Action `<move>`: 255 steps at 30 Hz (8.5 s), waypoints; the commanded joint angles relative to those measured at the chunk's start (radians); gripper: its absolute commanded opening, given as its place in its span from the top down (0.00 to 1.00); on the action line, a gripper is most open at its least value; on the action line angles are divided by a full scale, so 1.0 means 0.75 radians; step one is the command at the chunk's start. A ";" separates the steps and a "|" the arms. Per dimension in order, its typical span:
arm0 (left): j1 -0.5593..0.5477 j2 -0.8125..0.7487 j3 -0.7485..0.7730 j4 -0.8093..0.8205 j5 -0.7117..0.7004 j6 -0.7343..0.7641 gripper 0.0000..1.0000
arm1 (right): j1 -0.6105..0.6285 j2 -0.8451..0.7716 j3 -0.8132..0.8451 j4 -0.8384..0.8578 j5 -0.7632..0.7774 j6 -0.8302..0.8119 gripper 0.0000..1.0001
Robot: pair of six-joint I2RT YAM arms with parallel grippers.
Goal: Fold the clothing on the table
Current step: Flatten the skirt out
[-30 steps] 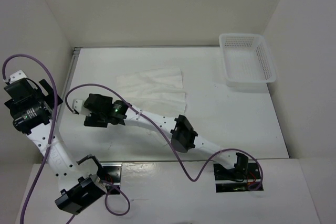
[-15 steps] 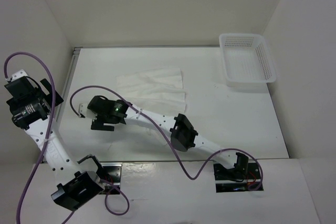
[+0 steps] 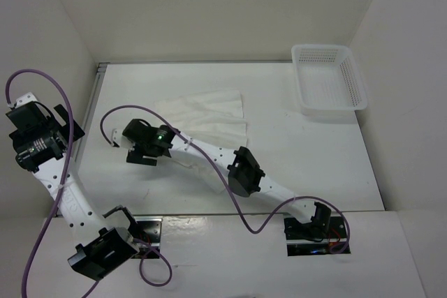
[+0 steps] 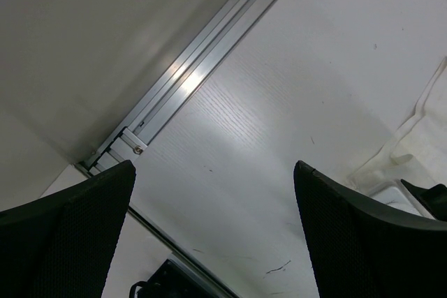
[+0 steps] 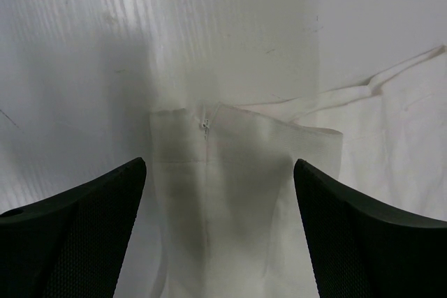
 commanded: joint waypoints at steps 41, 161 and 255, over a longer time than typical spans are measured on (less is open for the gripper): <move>0.009 0.032 0.010 0.042 0.082 0.018 0.00 | -0.019 -0.154 -0.158 0.018 0.013 0.046 0.98; -0.566 0.478 0.000 -0.071 1.276 0.766 0.00 | -0.686 -1.281 -0.696 -0.013 -0.369 0.125 1.00; -1.439 0.928 0.270 0.517 0.959 0.529 0.64 | -0.899 -1.457 -0.791 -0.089 -0.486 0.111 1.00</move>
